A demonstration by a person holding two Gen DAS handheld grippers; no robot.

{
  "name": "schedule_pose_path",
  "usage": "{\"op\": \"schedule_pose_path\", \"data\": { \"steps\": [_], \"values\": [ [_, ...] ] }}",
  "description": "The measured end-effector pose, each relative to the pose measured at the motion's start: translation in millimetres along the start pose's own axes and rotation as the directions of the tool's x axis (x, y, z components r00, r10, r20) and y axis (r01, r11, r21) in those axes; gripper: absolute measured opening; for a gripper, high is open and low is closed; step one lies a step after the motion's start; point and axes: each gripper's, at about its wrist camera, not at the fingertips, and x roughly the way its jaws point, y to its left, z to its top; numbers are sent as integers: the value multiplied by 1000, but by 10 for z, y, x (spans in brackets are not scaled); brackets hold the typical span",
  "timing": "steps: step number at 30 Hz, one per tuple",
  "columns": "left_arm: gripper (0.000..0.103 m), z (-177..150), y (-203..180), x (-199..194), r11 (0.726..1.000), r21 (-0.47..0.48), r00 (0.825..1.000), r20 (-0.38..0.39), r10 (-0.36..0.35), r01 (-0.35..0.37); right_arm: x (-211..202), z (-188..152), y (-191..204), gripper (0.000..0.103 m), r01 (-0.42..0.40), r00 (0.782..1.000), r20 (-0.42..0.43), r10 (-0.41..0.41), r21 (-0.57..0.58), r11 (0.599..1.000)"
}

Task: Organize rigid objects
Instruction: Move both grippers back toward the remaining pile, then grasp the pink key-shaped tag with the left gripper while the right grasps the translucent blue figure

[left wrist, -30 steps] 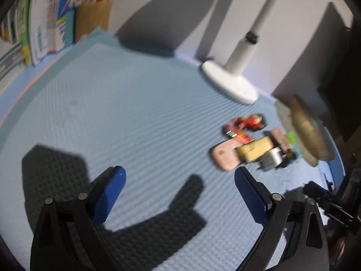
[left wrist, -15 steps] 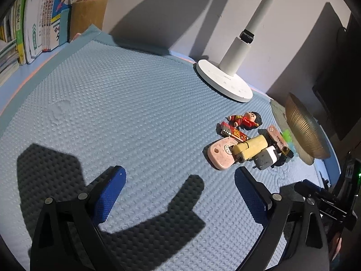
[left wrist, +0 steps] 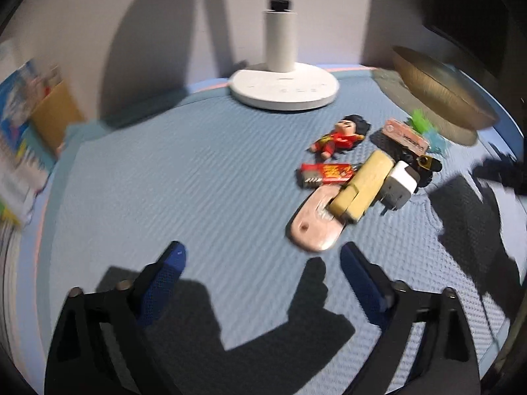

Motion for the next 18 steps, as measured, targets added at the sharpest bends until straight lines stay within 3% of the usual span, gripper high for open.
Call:
{"op": "schedule_pose_path", "data": {
  "steps": [2, 3, 6, 13, 16, 18],
  "values": [
    [80, 70, 10, 97, 999, 24, 999, -24, -45, 45, 80, 109, -43, 68, -20, 1000, -4, 20, 13, 1000],
    [78, 97, 14, 147, 998, 31, 998, -33, -62, 63, 135, 153, -52, 66, -36, 999, -16, 36, 16, 999],
    [69, 156, -22, 245, 993, 51, 994, -38, -104, 106, 272, 240, -27, 65, -49, 998, -29, 50, 17, 999],
    [69, 234, -245, 307, 985, 125, 993, -3, -118, 118, 565, 379, 134, 62, -23, 999, -32, 22, -33, 999],
    [49, 247, -279, 290, 984, 123, 991, 18, -136, 133, 614, 379, 214, 44, 24, 999, -21, -26, -80, 997],
    [48, 249, -303, 282, 984, 124, 991, 28, -129, 124, 602, 349, 253, 43, 55, 998, -4, -56, -112, 992]
  ]
}}
